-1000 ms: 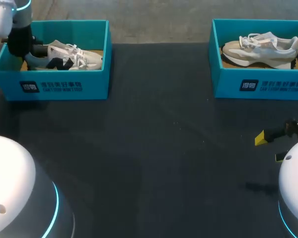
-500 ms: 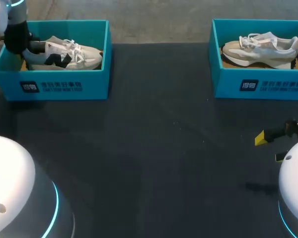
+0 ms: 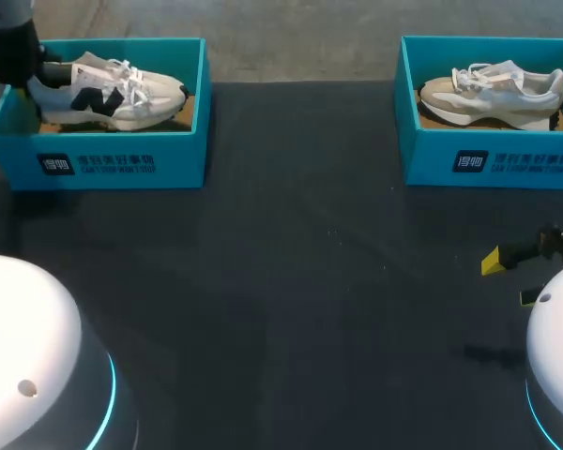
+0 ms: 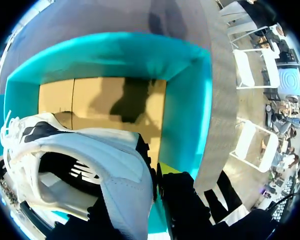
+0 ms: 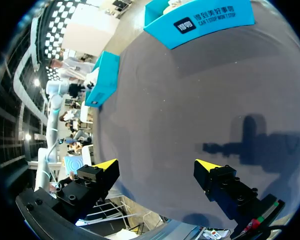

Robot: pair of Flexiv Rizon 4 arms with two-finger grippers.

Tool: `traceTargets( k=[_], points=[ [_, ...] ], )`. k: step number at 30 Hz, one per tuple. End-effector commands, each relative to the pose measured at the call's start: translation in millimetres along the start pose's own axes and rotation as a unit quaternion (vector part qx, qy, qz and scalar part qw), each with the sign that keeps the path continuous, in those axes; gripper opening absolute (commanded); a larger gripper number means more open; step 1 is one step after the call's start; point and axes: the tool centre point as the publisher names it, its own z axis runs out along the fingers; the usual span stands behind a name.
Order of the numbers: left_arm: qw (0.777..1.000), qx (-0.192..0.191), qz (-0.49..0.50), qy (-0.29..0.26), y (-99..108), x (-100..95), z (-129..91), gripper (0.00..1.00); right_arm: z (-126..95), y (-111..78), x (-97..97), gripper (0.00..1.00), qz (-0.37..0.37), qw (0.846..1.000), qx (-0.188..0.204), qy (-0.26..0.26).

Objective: Take the shoe out of the shoebox, open the shoe tongue, remove and reinsert the insole, then place the shoe into the shoebox

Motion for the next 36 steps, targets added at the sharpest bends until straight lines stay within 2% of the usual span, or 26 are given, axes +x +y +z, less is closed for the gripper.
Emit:
traceTargets(
  k=[1, 9, 20, 25, 36],
  points=[
    [1.0, -0.011, 0.003, 0.0, -19.0, 1.2, -7.4, 0.0, 0.1, -1.2, 0.7, 1.0, 0.001, 1.0, -0.001, -0.002],
    [1.0, -0.002, 0.01, -0.004, -37.4, 1.7, -5.1, 0.0, 0.1, -1.2, 0.7, 1.0, 0.001, 1.0, -0.001, -0.002],
    [1.0, 0.009, 0.008, -0.001, -42.0, 2.3, -2.0, 0.0, 0.1, -1.2, 0.7, 1.0, 0.001, 1.0, -0.001, -0.002],
    [1.0, 0.025, 0.007, 0.005, -42.7, -1.7, 6.1, 0.0, 0.1, -1.2, 0.7, 1.0, 0.001, 1.0, -0.001, -0.002],
    [1.0, 0.026, 0.008, 0.014, -41.6, -10.7, 31.0, 0.0, 0.1, -1.2, 0.7, 1.0, 0.001, 1.0, -0.001, -0.002]
  ],
)
